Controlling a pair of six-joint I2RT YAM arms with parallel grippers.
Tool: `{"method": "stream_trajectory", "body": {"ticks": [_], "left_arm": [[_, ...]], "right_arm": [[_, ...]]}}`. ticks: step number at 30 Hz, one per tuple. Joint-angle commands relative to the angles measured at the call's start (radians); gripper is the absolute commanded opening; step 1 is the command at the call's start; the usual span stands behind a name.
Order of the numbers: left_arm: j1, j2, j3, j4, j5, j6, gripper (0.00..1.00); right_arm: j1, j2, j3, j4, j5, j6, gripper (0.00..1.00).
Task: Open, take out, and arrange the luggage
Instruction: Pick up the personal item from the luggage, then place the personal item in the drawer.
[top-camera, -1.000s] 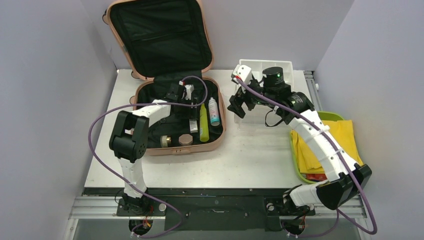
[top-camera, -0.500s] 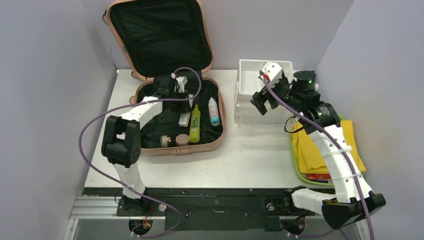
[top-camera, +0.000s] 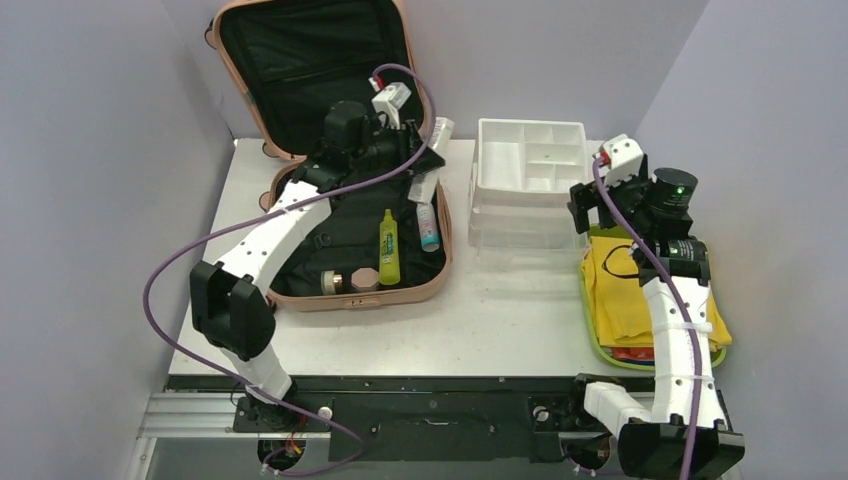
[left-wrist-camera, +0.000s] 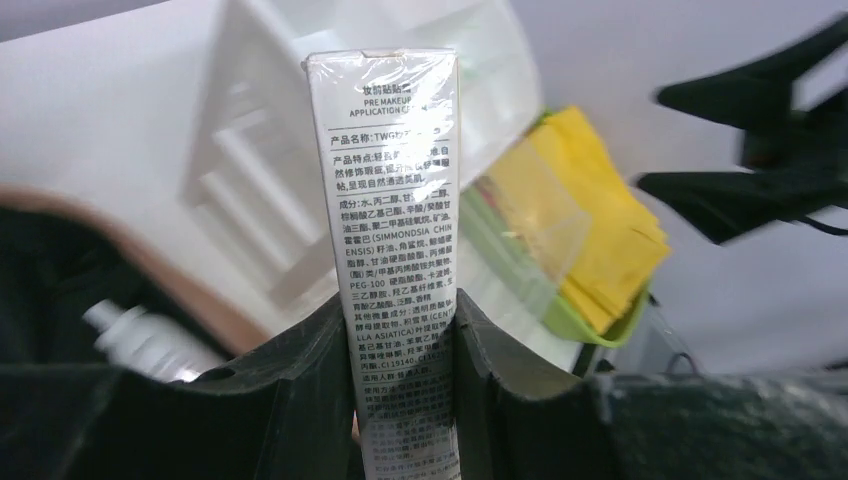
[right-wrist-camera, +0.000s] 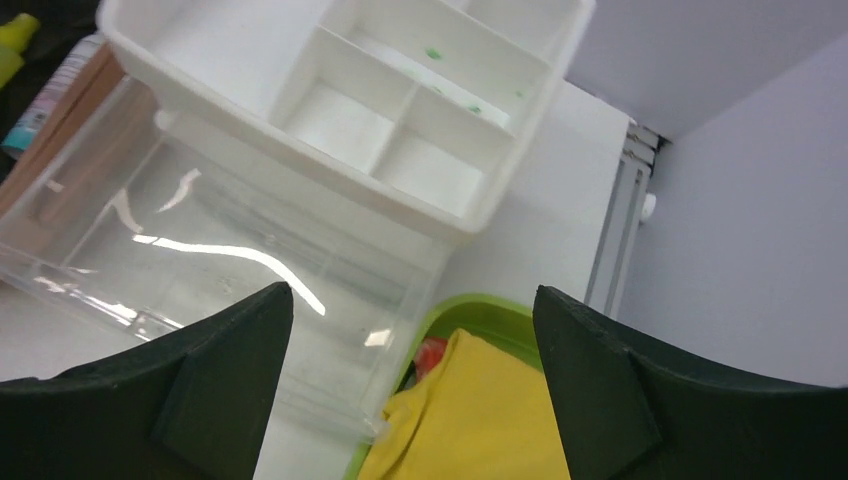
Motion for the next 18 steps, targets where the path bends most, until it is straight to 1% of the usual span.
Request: {"method": "stream_trajectory", "body": {"ticks": [1, 2, 3, 4, 6, 8, 12, 15, 16, 17, 18], "left_arm": [[-0.111, 0.073, 0.136, 0.169, 0.18, -0.151, 0.31], [-0.129, 0.113, 0.163, 0.163, 0.228, -0.13, 0.32], [-0.164, 0.134, 0.231, 0.151, 0.25, -0.111, 0.33], [-0.18, 0.183, 0.271, 0.113, 0.291, -0.074, 0.35], [-0.227, 0.256, 0.429, 0.042, 0.341, -0.019, 0.35], [-0.255, 0.309, 0.501, 0.002, 0.352, 0.035, 0.35], [-0.312, 0.371, 0.54, 0.029, 0.35, 0.103, 0.36], [-0.346, 0.432, 0.6, -0.034, 0.346, 0.212, 0.35], [-0.362, 0.458, 0.623, -0.083, 0.338, 0.242, 0.35], [-0.37, 0.47, 0.635, -0.121, 0.322, 0.306, 0.35], [-0.382, 0.49, 0.653, -0.138, 0.317, 0.334, 0.35]], "right_arm": [[-0.128, -0.032, -0.042, 0.106, -0.077, 0.073, 0.85], [-0.144, -0.032, -0.045, 0.107, -0.1, 0.079, 0.85], [-0.172, -0.031, -0.046, 0.105, -0.118, 0.089, 0.85], [-0.186, -0.029, -0.044, 0.103, -0.136, 0.091, 0.85], [-0.226, -0.03, -0.041, 0.1, -0.158, 0.103, 0.85], [-0.267, -0.036, -0.045, 0.104, -0.184, 0.116, 0.85], [-0.34, -0.056, -0.066, 0.121, -0.242, 0.141, 0.85], [-0.375, -0.067, -0.073, 0.12, -0.27, 0.145, 0.85], [-0.38, -0.07, -0.074, 0.12, -0.282, 0.147, 0.85], [-0.389, -0.074, -0.074, 0.12, -0.294, 0.148, 0.85], [-0.393, -0.075, -0.073, 0.119, -0.301, 0.15, 0.85]]}}
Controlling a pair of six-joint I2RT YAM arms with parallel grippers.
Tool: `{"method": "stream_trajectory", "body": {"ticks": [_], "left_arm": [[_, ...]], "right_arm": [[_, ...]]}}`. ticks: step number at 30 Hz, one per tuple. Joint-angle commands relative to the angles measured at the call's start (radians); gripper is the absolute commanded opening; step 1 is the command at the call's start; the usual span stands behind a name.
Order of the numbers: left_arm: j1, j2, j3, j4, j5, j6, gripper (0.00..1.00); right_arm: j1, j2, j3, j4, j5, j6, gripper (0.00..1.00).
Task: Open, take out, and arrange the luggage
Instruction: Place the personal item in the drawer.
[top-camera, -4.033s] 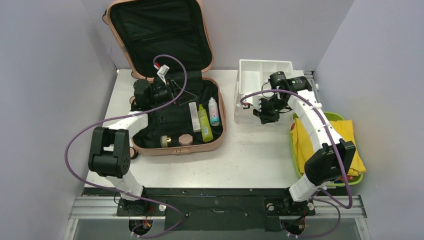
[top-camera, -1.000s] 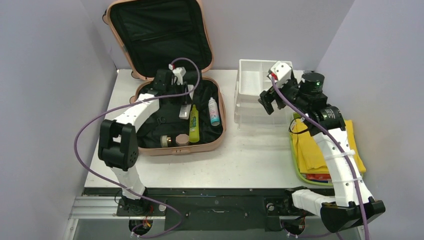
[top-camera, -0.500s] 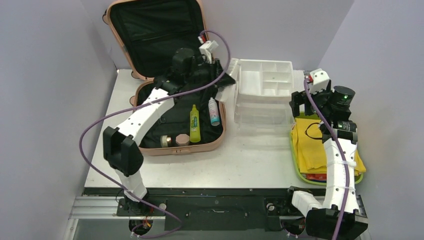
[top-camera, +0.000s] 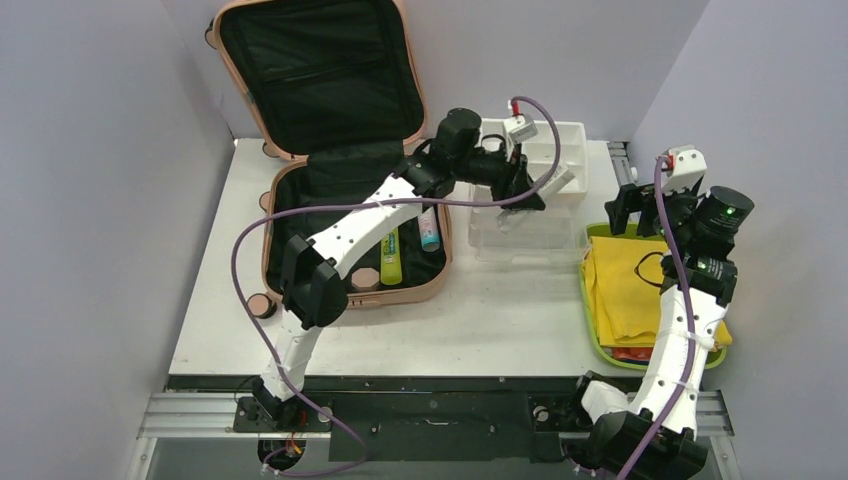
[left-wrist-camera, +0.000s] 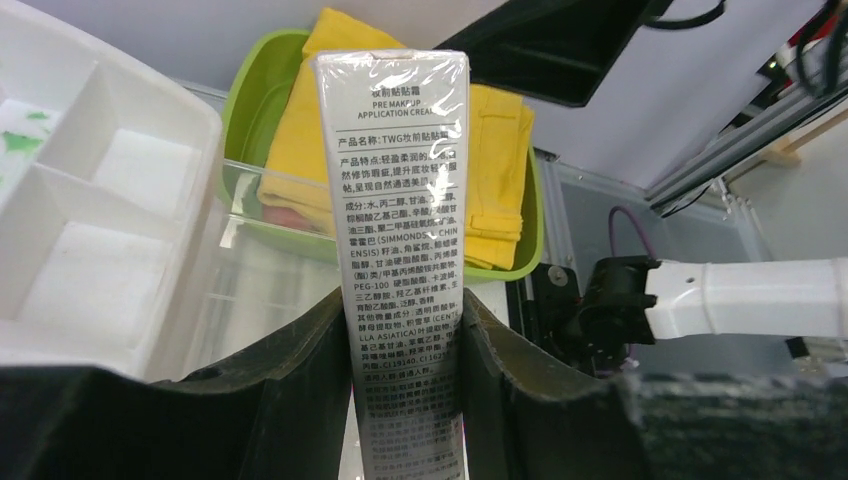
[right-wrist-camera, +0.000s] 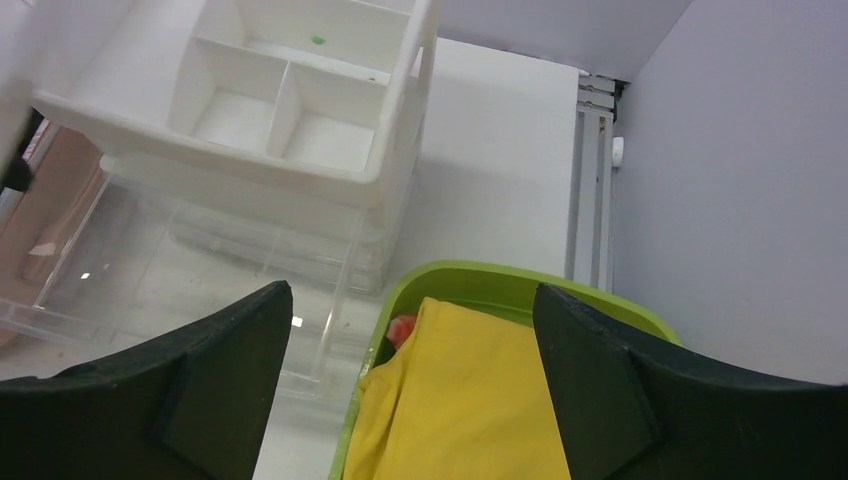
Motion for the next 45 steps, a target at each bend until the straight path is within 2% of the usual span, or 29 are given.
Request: {"method": "stream_trajectory", "body": {"ticks": [1, 5, 10, 18, 19, 20, 22, 23, 25, 31, 33, 36, 38, 42, 45], "left_arm": [[-0.041, 0.063, 0.103, -0.152, -0.018, 0.25, 0.35], [-0.065, 0.093, 0.116, -0.228, -0.071, 0.387, 0.36], [-0.069, 0.108, 0.087, -0.239, -0.125, 0.466, 0.37], [-0.075, 0.12, 0.093, -0.237, -0.229, 0.522, 0.49], [-0.075, 0.12, 0.092, -0.232, -0.238, 0.524, 0.51], [-0.075, 0.119, 0.092, -0.23, -0.249, 0.525, 0.63], [-0.074, 0.118, 0.096, -0.227, -0.257, 0.517, 0.78], [-0.073, 0.111, 0.101, -0.227, -0.258, 0.511, 0.81], [-0.064, 0.094, 0.114, -0.224, -0.264, 0.473, 0.97], [0.001, -0.053, 0.125, -0.278, -0.328, 0.29, 0.96], [0.044, -0.137, 0.035, -0.27, -0.402, 0.21, 0.96], [0.16, -0.293, -0.236, -0.142, -0.442, 0.059, 0.96], [0.229, -0.335, -0.366, -0.077, -0.45, 0.0, 0.96], [0.308, -0.329, -0.516, -0.014, -0.52, -0.089, 0.96], [0.327, -0.276, -0.539, -0.021, -0.564, -0.149, 0.96]], "right_arm": [[-0.03, -0.031, -0.001, 0.051, -0.099, 0.02, 0.85], [-0.046, -0.04, -0.007, 0.048, -0.136, 0.019, 0.85], [-0.049, -0.045, -0.007, 0.048, -0.174, 0.02, 0.85], [-0.05, -0.045, -0.01, 0.04, -0.204, 0.014, 0.85], [-0.049, -0.045, -0.011, 0.04, -0.205, 0.012, 0.85], [-0.05, -0.045, -0.009, 0.039, -0.206, 0.013, 0.85], [-0.049, -0.045, -0.006, 0.037, -0.209, 0.013, 0.85], [-0.049, -0.045, -0.005, 0.034, -0.21, 0.008, 0.85], [-0.05, -0.048, 0.002, 0.01, -0.212, -0.011, 0.85], [-0.049, -0.06, 0.026, -0.033, -0.219, -0.042, 0.86], [-0.049, -0.062, 0.032, -0.038, -0.23, -0.041, 0.86], [-0.048, -0.062, 0.028, -0.026, -0.242, -0.028, 0.86], [-0.047, -0.06, 0.02, -0.003, -0.246, -0.008, 0.86], [-0.038, -0.055, 0.007, 0.04, -0.25, 0.027, 0.86], [-0.031, -0.056, 0.005, 0.043, -0.248, 0.032, 0.86]]}}
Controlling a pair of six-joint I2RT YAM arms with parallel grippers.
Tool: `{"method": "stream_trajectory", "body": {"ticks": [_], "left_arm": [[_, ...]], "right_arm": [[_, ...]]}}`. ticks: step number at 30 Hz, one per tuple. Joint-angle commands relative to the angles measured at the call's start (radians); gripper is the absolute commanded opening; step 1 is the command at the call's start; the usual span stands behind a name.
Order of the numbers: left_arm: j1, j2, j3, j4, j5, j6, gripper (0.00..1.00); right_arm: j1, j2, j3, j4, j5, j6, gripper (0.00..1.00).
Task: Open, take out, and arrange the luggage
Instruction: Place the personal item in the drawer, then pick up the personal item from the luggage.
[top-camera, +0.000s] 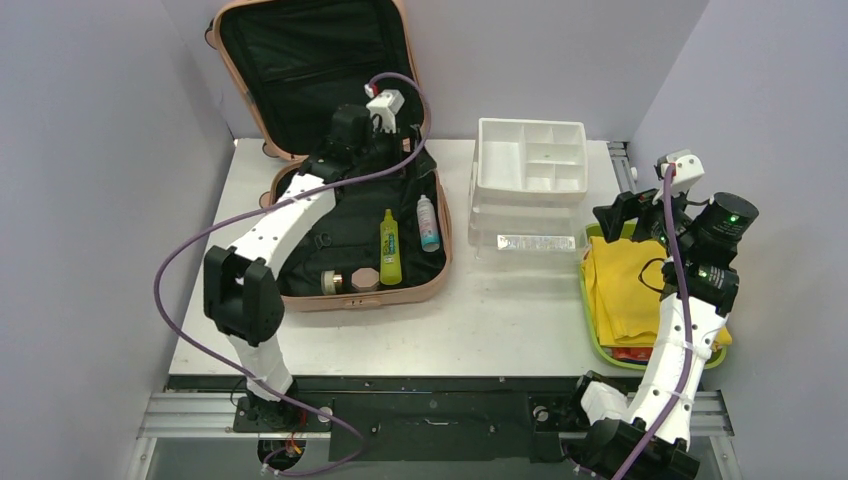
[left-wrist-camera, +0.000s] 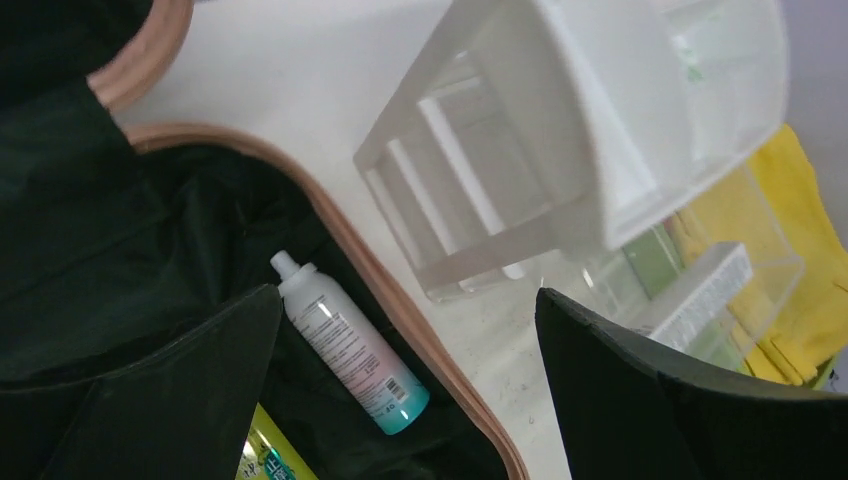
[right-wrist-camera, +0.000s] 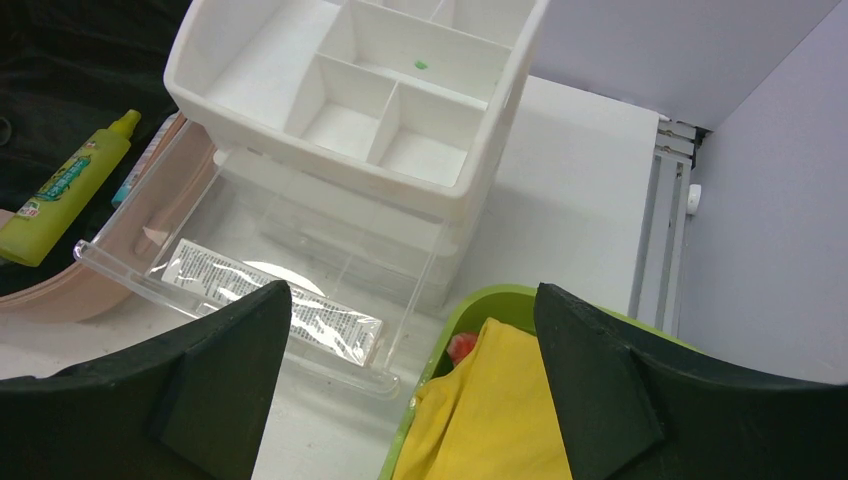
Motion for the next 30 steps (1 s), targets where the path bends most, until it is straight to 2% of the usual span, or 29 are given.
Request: {"method": "stream_trajectory", "body": {"ticks": [1, 7, 13, 20, 25, 30], "left_arm": [[-0.008, 0.12, -0.059, 0.032, -0.086, -0.148, 0.96], [-0.009, 0.24, -0.056, 0.006, -0.135, -0.24, 0.96], [-0.008, 0.287, -0.058, -0.014, -0.159, -0.289, 0.96], [-0.009, 0.231, -0.144, -0.024, -0.165, -0.341, 0.96], [0.033, 0.131, -0.286, 0.1, -0.161, -0.413, 0.96], [0.042, 0.114, -0.327, 0.159, -0.123, -0.455, 0.96]], "right_arm": [[0.013, -0.011, 0.013, 0.064, -0.033, 0.017, 0.86], [0.013, -0.04, 0.001, 0.038, -0.008, -0.019, 0.86], [0.014, -0.05, -0.006, 0.035, -0.008, -0.012, 0.86], [0.015, -0.05, -0.016, 0.061, -0.013, 0.013, 0.85], [0.015, -0.053, -0.022, 0.059, -0.017, 0.013, 0.85], [0.015, -0.049, -0.035, 0.071, -0.032, 0.021, 0.85]]}}
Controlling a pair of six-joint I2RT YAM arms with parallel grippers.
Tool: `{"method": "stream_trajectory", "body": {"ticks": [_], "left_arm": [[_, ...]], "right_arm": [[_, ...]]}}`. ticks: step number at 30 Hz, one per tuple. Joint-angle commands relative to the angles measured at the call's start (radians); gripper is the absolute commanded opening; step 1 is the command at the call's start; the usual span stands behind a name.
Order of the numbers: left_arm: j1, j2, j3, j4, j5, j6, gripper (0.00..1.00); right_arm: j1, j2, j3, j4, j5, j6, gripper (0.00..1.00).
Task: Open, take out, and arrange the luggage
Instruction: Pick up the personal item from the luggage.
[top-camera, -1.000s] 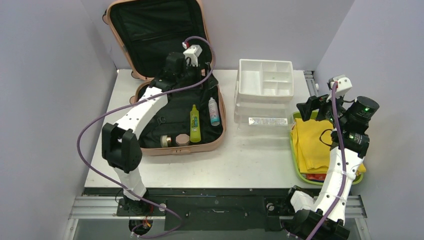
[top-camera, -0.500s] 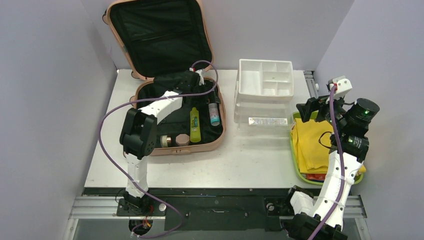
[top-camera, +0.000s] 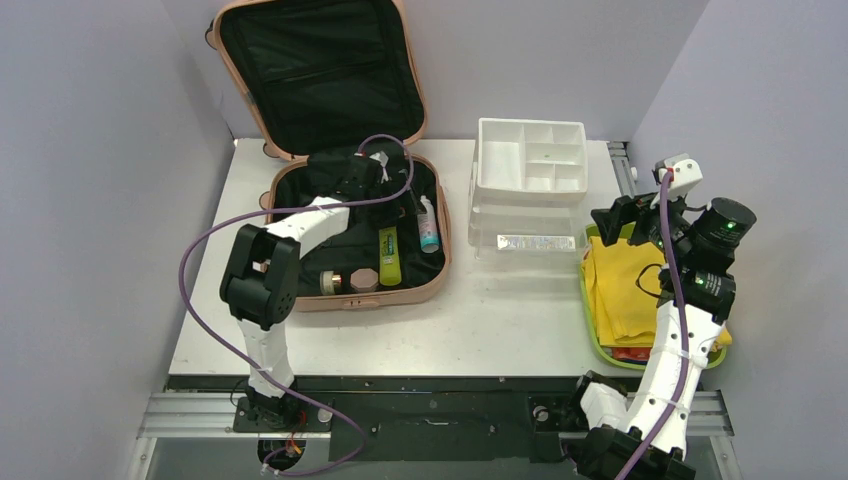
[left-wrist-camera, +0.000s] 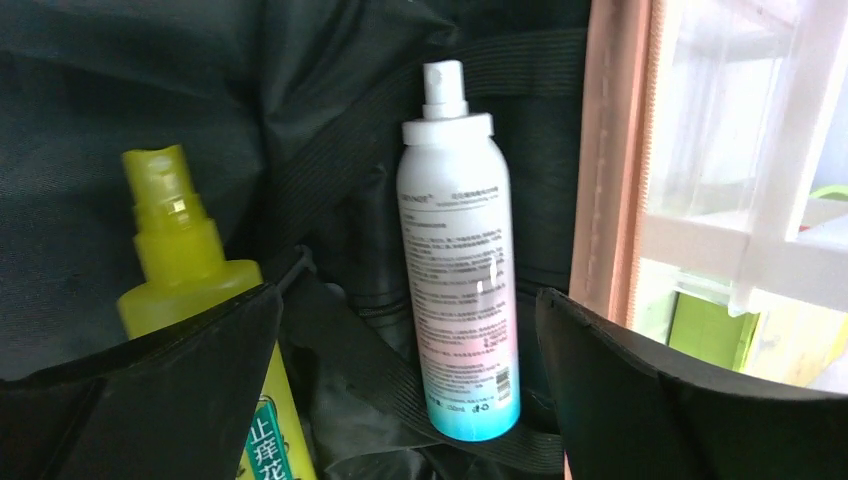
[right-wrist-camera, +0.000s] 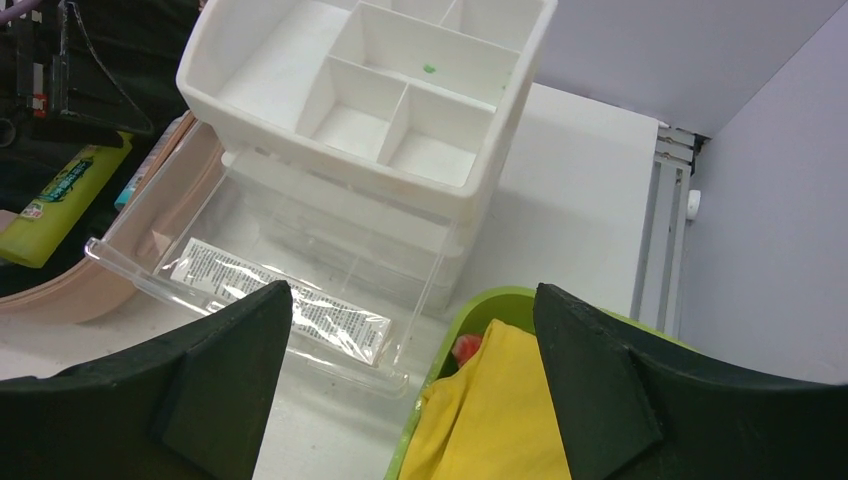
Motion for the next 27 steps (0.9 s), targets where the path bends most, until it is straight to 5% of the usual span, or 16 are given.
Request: {"method": "stream_trajectory", "body": {"ticks": [1, 18, 23, 27], "left_arm": [[0.015, -0.037, -0.022, 0.084, 0.016, -0.056, 0.96], [-0.06, 0.092, 0.009, 0.089, 0.045, -0.034, 0.98], [-0.06, 0.115, 0.017, 0.108, 0.095, -0.032, 0.62], [-0.056, 0.117, 0.021, 0.113, 0.117, -0.017, 0.54]], "right_arm": [[0.008, -0.011, -0.015, 0.055, -0.035, 0.007, 0.85], [0.008, -0.027, -0.05, 0.063, -0.055, 0.005, 0.84], [0.008, -0.027, -0.054, 0.068, -0.059, 0.008, 0.83], [0.008, -0.03, -0.054, 0.068, -0.063, 0.007, 0.83]]}}
